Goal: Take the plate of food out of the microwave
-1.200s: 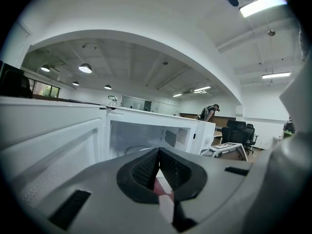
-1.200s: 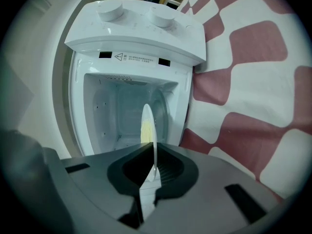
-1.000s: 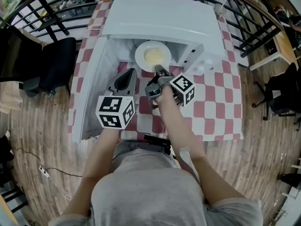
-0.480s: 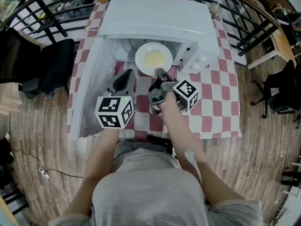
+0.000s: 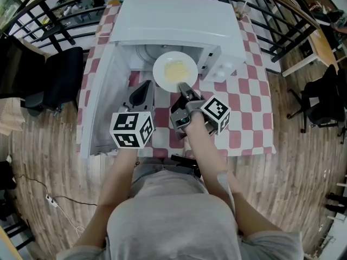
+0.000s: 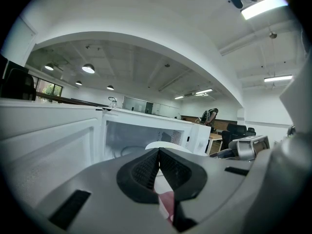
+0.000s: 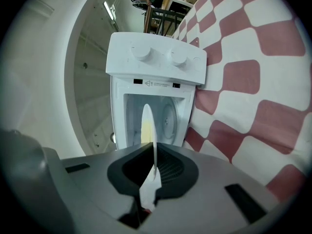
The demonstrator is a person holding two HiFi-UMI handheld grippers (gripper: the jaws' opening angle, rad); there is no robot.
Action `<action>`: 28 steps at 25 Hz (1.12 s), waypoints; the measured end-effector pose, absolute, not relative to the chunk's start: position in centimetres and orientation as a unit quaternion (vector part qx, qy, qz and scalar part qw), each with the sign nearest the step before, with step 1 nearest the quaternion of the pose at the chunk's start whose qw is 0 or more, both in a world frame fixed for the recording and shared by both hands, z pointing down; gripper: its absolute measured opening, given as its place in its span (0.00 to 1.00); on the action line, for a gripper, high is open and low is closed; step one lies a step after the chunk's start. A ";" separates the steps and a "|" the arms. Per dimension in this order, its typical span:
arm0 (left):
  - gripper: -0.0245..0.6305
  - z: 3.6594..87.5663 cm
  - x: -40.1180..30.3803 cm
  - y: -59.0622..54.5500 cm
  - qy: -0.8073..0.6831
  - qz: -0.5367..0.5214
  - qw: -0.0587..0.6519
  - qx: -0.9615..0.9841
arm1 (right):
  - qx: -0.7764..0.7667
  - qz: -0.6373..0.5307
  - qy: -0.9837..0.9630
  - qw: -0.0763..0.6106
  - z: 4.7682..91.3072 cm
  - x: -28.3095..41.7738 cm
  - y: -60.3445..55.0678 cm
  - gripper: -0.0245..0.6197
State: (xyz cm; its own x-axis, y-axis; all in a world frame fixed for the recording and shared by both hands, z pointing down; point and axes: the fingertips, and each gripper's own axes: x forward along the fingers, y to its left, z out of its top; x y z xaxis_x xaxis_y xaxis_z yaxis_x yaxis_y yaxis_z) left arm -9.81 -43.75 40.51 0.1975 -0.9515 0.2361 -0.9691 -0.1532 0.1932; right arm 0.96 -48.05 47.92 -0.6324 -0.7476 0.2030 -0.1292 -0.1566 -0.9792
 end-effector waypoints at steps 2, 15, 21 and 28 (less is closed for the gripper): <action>0.04 40.1 -9.6 -43.6 -0.633 0.025 0.148 0.760 | -0.360 -0.670 0.607 0.231 47.6 1.3 -47.6 0.09; 0.04 38.6 -8.4 -42.3 -0.646 0.000 0.113 0.755 | -0.361 -0.666 0.606 0.243 46.3 3.3 -45.7 0.09; 0.04 38.4 -8.1 -42.1 -0.646 -0.003 0.105 0.756 | -0.359 -0.658 0.612 0.254 45.4 3.4 -45.3 0.09; 0.04 37.7 -7.2 -41.8 -0.639 -0.005 0.088 0.764 | -0.352 -0.651 0.620 0.261 44.5 3.1 -44.1 0.09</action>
State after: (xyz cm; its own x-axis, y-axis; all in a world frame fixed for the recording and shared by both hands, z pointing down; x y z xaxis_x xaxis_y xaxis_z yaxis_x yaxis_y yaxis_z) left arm -7.23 -41.77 37.71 0.1840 -0.9773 0.1046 -0.9756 -0.1686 0.1406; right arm 3.11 -44.09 44.48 -0.6162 -0.7760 0.1348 -0.0976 -0.0946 -0.9907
